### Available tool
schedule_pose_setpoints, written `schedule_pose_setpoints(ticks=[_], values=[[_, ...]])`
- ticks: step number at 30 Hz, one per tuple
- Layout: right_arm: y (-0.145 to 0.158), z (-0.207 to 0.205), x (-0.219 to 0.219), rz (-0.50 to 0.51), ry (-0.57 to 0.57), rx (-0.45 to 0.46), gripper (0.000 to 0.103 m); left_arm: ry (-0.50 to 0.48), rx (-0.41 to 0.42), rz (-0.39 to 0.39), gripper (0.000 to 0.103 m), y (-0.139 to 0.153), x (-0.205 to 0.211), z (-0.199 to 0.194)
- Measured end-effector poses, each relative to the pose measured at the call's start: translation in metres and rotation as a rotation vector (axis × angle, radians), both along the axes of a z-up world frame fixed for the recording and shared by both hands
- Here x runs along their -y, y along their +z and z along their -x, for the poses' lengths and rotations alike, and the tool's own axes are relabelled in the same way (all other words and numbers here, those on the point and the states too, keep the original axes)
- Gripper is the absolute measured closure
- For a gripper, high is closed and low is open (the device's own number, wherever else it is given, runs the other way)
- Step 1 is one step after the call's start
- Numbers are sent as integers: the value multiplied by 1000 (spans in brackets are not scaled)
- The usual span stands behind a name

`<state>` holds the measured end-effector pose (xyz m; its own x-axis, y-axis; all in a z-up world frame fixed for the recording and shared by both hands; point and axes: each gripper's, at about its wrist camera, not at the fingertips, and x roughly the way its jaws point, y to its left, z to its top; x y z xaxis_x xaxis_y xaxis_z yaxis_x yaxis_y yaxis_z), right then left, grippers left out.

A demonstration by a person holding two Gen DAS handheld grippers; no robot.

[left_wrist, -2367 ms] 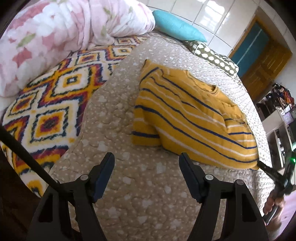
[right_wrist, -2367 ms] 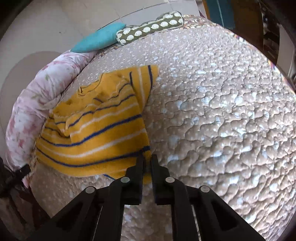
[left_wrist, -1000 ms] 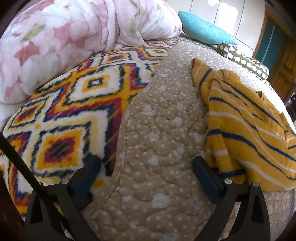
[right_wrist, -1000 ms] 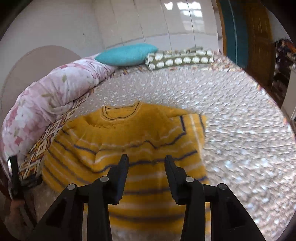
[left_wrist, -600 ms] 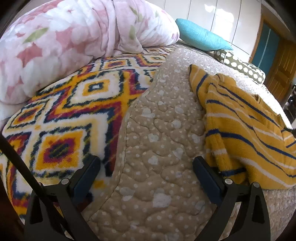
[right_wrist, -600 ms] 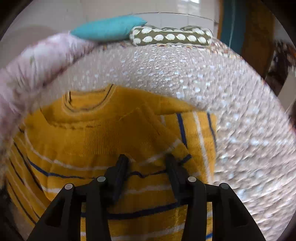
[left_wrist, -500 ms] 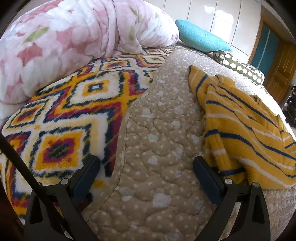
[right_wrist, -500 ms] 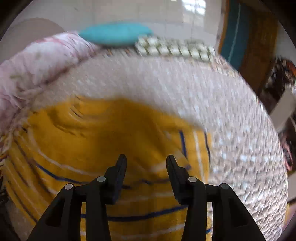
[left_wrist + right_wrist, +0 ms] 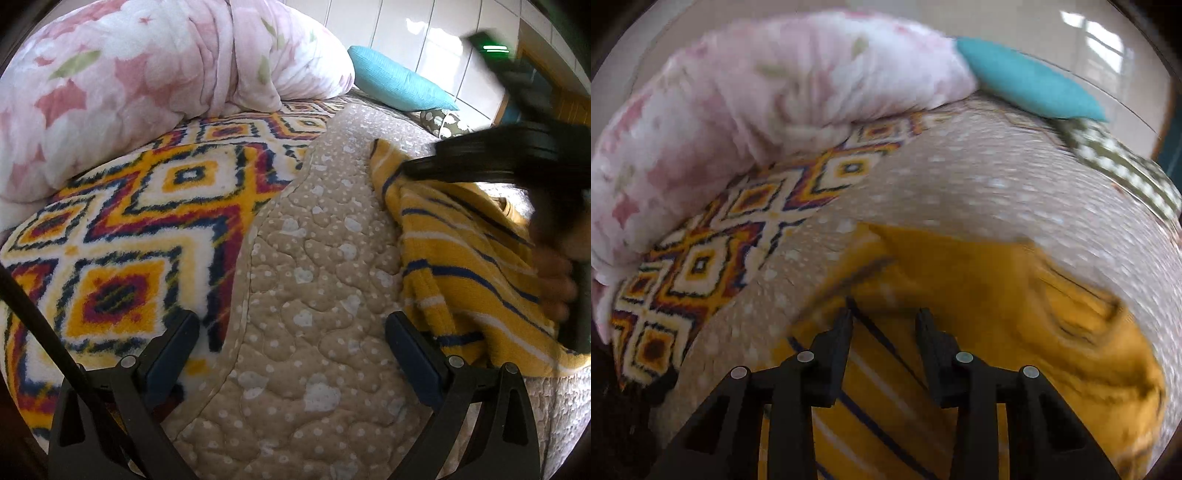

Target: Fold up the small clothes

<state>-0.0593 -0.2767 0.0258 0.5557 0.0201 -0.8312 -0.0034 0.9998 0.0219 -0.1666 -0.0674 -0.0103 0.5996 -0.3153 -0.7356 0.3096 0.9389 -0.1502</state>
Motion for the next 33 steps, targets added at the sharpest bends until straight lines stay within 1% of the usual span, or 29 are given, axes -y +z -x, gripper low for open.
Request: schedule_pose_setpoints(ticks=[2,5,7,9,11,13,15,16,17,19,20,22,24,26,29,31,33], values=[[-14,-24,-6,15,-14,-35,63,1,1,4,3,0,0,0],[-17,-40,-15,50,-26,-36,61,0,1,6,3,0,-1,0],[-12,-40,-12,42,-31,-53,61,0,2,9,3,0,-1,1],[3,-30,-3,9,-48,-19,61,-1,2,15,3,1,-1,1],[21,-10,2,-12,-63,34,61,-2,5,26,3,1,-2,3],[36,21,4,-9,-54,71,61,-6,10,46,3,2,-5,5],[45,49,3,13,-34,90,61,-3,3,94,3,5,-12,8],[48,68,2,22,-18,93,61,5,-19,117,3,6,-17,9],[49,78,2,26,-7,94,61,22,-42,135,6,8,-22,10],[48,108,-3,44,29,92,59,67,-77,176,7,17,-36,18],[47,120,-7,52,50,89,58,88,-89,209,7,23,-45,24],[40,145,-20,75,113,82,55,109,-91,242,7,32,-56,33],[33,163,-37,100,177,82,51,131,-75,222,7,42,-65,41],[23,176,-57,137,250,83,47,154,-58,197,7,49,-72,47],[3,182,-80,221,301,70,46,190,-52,225,7,57,-88,55],[-12,183,-95,355,308,76,46,208,-53,257,7,62,-99,60],[-26,178,-108,532,281,99,48,220,-47,273,7,66,-106,64]])
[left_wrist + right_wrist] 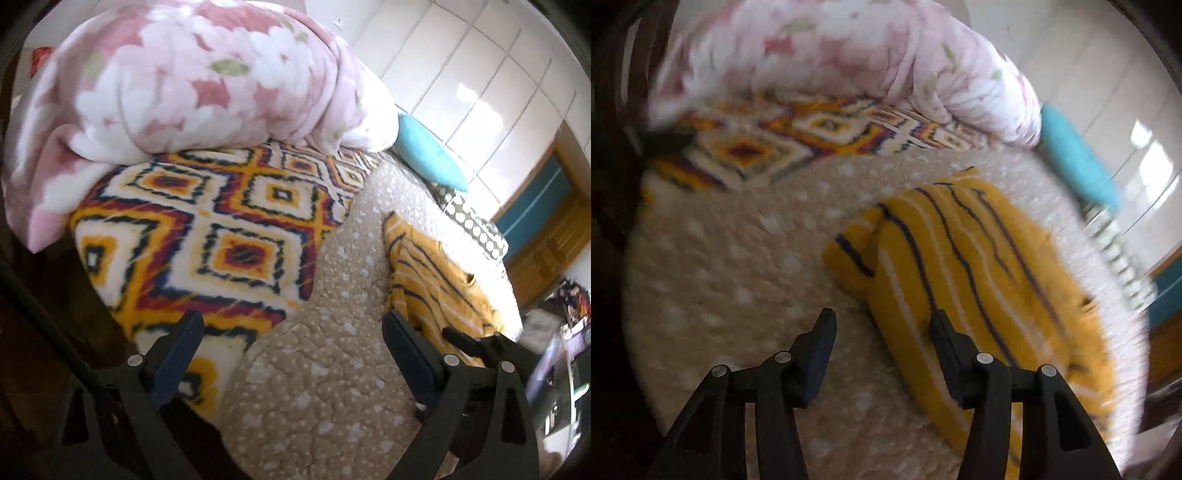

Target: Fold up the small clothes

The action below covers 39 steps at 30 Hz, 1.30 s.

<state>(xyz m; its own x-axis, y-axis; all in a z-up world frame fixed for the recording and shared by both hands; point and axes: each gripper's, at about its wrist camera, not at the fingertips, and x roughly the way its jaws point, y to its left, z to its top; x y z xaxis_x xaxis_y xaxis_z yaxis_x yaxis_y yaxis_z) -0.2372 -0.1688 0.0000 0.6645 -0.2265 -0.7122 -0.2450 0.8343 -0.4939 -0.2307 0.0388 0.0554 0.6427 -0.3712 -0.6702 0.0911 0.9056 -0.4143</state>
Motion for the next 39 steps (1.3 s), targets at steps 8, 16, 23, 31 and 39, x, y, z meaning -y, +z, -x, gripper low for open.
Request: schedule_pose_setpoints(ticks=[8,16,23,31,39], values=[[-20,-54,-21,125,-90,26,62,0,12,37,7,11,-11,10],[31,-54,30,-249,-215,58,90,-24,26,19,7,28,2,21],[107,36,198,-756,-498,296,92,-149,47,-35,7,42,63,30],[20,178,307,-967,-842,281,92,-326,3,-88,7,32,147,42],[-3,187,325,-1114,-797,287,89,-466,27,-178,7,36,219,62]])
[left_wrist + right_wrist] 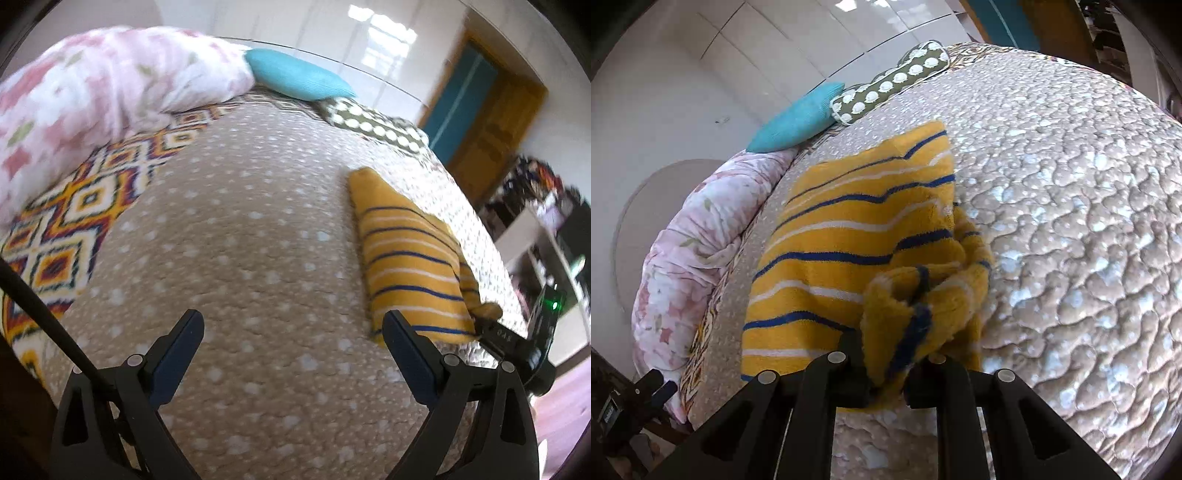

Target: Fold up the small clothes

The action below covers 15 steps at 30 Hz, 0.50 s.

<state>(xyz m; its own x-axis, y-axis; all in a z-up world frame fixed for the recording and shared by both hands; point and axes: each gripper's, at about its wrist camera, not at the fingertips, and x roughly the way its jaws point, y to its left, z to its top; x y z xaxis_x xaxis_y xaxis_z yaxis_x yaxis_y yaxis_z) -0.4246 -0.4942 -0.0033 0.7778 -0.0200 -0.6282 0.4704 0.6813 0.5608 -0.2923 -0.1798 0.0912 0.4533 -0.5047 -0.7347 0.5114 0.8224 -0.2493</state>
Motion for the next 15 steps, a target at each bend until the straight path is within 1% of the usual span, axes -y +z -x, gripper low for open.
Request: schedule_pose_setpoints(ticks=[2,3,4,5,7,9,12,14,15], values=[[-1,3,2,-13,14,15,86,-34,11,-15,7,1,16,1],[0,8,4,-23,21,24,81,-56,10,-22,7,1,27,0],[1,14,7,-38,23,37,73,-71,4,-27,7,1,35,-1],[2,21,8,-47,22,48,70,-84,-4,-26,7,0,43,-3],[9,34,10,-40,8,65,59,-106,-19,-17,7,1,58,-5],[16,50,13,-12,-13,68,58,-126,-22,-11,7,1,73,-7],[30,72,18,47,-66,76,58,-149,-1,-27,7,-3,97,-9],[41,78,22,85,-85,96,58,-163,1,-47,7,-11,112,-13],[45,78,24,94,-85,98,58,-170,-11,-71,7,-21,123,-17]])
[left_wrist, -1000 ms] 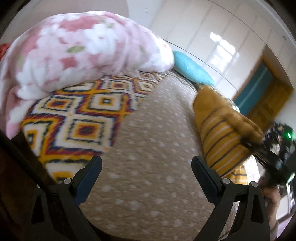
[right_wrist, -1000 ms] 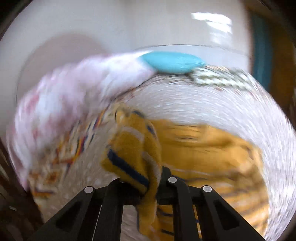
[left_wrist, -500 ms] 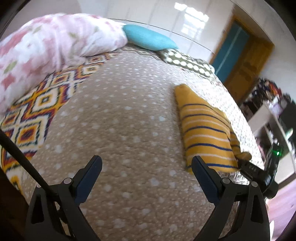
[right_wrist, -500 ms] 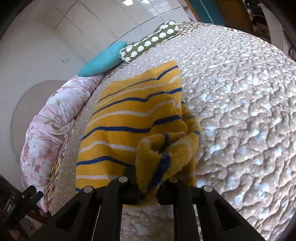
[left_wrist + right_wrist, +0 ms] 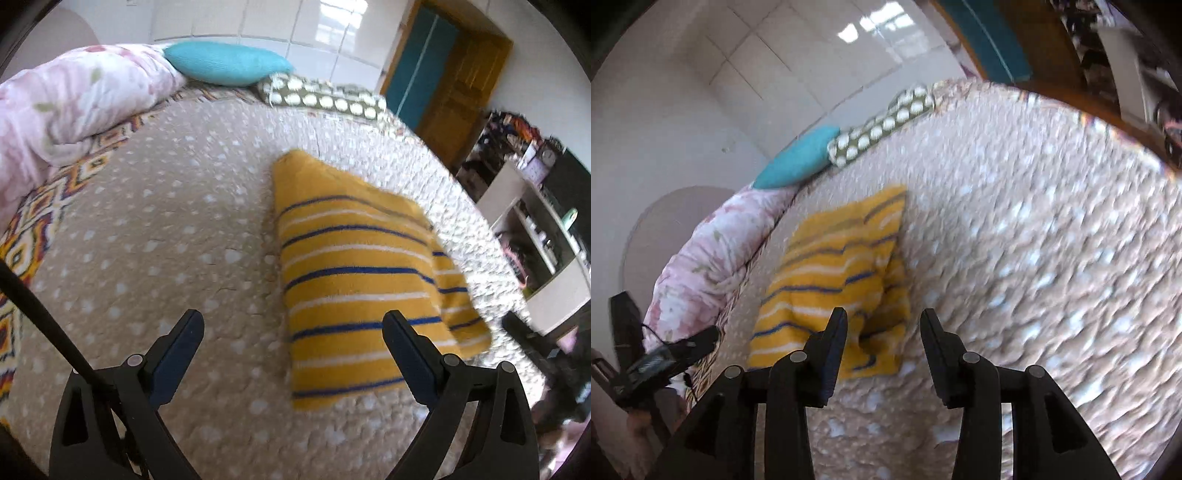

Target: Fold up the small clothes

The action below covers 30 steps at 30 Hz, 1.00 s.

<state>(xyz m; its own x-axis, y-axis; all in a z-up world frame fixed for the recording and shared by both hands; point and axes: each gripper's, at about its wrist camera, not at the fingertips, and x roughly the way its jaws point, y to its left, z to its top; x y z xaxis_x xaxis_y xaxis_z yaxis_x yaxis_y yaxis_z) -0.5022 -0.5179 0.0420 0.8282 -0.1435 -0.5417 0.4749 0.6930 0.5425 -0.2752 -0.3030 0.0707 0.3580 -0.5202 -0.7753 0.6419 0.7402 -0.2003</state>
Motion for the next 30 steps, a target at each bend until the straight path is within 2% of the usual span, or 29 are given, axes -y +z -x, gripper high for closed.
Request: schedule_pose_setpoints(ticks=[2,3,4,6,9,11,14,16,20,22,24,26,27,30], values=[[4,-7,2,9,11,0,65,-5,-29,-56,7,-20,15,-6],[4,-11,2,10,22,-2,72,-9,-52,-89,6,-31,21,-9],[4,-17,0,14,37,-8,73,-12,-85,-108,6,-42,24,-12],[1,-27,-5,32,56,-23,73,14,-149,-83,6,-53,20,-16],[-6,-41,-12,71,71,-57,73,31,-208,-49,6,-49,10,-17],[-10,-47,-11,71,72,-66,73,26,-161,-35,6,-38,1,-11],[-5,-59,-8,87,82,-61,73,41,-40,-17,6,-20,-20,0],[1,-68,-6,97,100,-54,72,85,21,-39,6,-19,-35,1],[10,-102,-2,106,155,-48,72,190,24,-122,6,-46,-64,-9],[6,-124,8,64,191,-50,72,239,1,-155,6,-65,-78,-15],[-5,-140,17,19,209,-80,72,231,33,-163,5,-72,-82,-14],[-20,-150,24,-7,206,-112,72,206,84,-209,0,-77,-76,-9],[-24,-148,25,-12,202,-104,72,202,104,-229,0,-80,-73,-8],[-25,-137,21,16,201,-95,72,199,107,-216,0,-82,-74,-11]])
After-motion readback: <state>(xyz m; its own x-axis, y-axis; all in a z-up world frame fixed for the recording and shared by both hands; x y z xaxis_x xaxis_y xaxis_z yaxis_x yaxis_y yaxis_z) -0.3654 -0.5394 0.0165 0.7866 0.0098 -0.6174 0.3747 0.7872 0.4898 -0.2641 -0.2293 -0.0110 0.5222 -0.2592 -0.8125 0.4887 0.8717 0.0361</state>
